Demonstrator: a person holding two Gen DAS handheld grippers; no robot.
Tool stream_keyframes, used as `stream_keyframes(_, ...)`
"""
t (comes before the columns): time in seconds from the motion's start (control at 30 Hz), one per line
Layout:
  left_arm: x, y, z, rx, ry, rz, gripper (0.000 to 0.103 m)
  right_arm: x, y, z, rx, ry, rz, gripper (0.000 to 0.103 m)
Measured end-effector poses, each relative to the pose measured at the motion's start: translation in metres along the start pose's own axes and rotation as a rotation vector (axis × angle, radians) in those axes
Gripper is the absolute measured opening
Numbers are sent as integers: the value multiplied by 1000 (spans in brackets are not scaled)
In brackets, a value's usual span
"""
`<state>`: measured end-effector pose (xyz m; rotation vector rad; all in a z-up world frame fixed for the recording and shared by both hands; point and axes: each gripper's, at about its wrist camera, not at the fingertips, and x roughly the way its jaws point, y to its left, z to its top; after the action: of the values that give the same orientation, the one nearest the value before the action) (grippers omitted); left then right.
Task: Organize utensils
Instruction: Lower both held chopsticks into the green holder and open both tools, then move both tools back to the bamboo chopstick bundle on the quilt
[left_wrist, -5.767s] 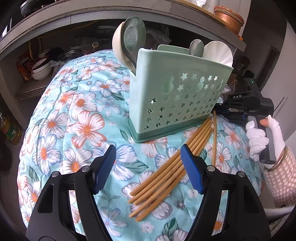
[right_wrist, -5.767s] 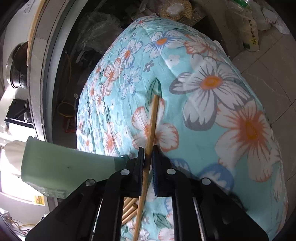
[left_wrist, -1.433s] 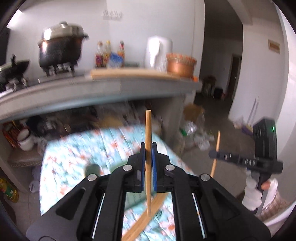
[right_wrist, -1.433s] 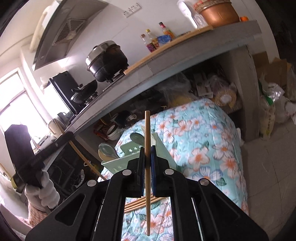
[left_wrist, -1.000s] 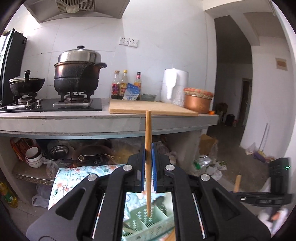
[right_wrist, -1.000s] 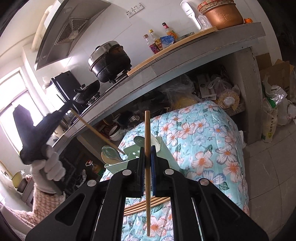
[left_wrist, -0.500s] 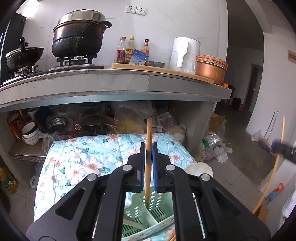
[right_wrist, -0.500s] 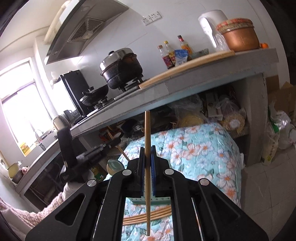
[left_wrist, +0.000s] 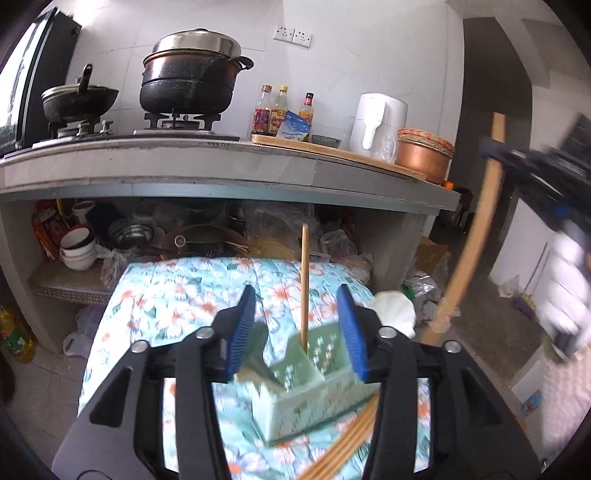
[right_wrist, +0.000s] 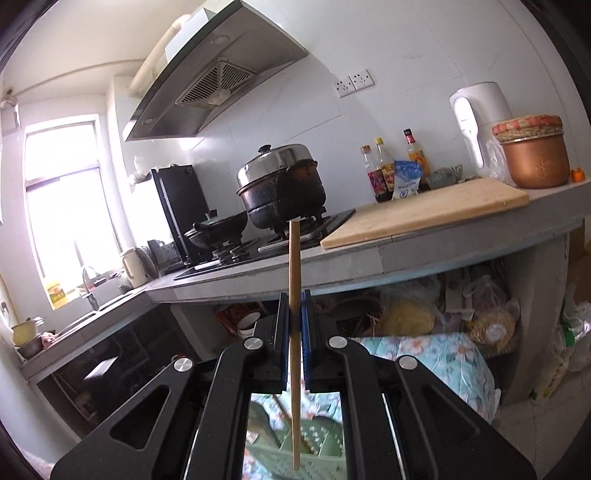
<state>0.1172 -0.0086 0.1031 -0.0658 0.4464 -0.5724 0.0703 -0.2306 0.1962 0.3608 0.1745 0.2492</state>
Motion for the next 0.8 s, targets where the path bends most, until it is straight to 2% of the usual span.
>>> stream_keyframes(0.13, -17, 4, -26, 9, 37, -10, 56, 34, 2, -3, -6, 0, 6, 6)
stream_keyframes(0.27, -26, 10, -55, -8, 77, 6, 63, 64, 7, -23, -21, 30, -4, 6)
stream_keyframes(0.4, -26, 17, -78, -67, 123, 13, 67, 94, 10, -57, -53, 128, -23, 8)
stream_keyframes(0.47, -25, 22, -86, -95, 137, 15, 67, 105, 8, -71, -49, 202, -36, 17)
stream_keyframes(0.5, -24, 24, -89, -110, 145, 13, 67, 108, 6, -76, -39, 227, -44, 29)
stream_keyframes(0.53, -23, 26, -91, -119, 150, 12, 67, 107, 5, -79, -27, 231, -48, 36)
stream_keyframes(0.8, -15, 29, -96, -127, 161, 1, 70, 52, -5, -65, 13, 147, -83, 51)
